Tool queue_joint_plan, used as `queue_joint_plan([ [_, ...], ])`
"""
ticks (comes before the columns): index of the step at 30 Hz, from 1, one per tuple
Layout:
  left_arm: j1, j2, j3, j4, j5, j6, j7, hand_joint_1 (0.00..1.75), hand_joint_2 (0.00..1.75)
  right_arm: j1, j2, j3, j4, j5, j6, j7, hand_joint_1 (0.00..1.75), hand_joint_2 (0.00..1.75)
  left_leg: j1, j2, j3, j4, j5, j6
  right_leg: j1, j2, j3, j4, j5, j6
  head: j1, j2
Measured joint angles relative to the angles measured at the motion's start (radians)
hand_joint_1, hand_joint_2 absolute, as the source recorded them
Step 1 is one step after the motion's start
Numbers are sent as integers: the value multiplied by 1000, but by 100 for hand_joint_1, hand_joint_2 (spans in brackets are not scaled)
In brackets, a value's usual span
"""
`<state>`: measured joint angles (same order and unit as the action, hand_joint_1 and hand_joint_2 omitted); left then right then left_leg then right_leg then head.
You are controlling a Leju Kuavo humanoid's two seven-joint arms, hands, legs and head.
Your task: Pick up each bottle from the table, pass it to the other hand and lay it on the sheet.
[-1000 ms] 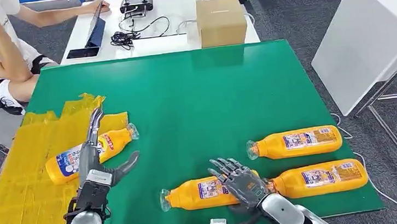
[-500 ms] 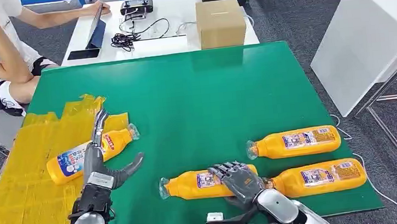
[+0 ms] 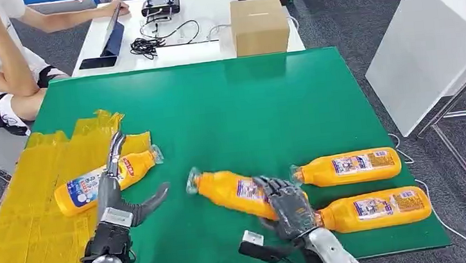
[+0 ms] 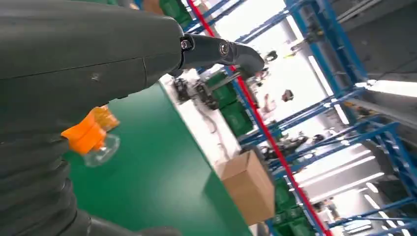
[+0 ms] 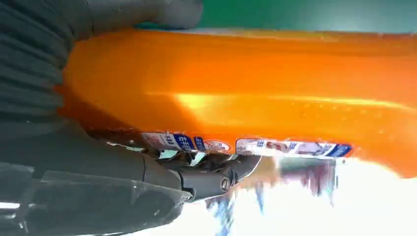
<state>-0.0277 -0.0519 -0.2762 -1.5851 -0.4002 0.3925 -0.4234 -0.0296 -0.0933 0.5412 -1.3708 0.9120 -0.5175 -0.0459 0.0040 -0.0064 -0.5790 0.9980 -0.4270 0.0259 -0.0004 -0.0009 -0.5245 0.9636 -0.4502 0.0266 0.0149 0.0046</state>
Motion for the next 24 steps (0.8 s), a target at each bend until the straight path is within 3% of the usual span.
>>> queue_joint_plan([
  [5, 5, 0, -2, -4, 107, -100, 88, 0, 175, 59, 98, -137, -135, -184, -118, -154, 175, 175, 0, -3, -3, 0, -1, 0, 0, -1, -3, 0, -1, 0, 0, 0],
  [9, -10, 6, -2, 23, 239, -253, 172, 0, 175, 87, 141, -224, -190, -316, -134, -261, 175, 175, 0, -2, -4, 0, -1, 0, 0, -1, -4, 0, 0, 0, 0, 0],
  [15, -17, 17, -4, 56, 399, -418, 211, 0, 175, 106, 177, -265, -208, -363, -134, -316, 175, 175, 0, -2, -5, 0, -1, 0, 0, -1, -4, 0, 0, 0, 0, 0],
  [24, -21, 21, -39, 71, 535, -533, 212, 0, 175, 101, 201, -272, -202, -392, -110, -342, 175, 175, 0, -2, -5, 0, -1, 0, 0, -1, -5, 0, -1, 0, 0, 0],
])
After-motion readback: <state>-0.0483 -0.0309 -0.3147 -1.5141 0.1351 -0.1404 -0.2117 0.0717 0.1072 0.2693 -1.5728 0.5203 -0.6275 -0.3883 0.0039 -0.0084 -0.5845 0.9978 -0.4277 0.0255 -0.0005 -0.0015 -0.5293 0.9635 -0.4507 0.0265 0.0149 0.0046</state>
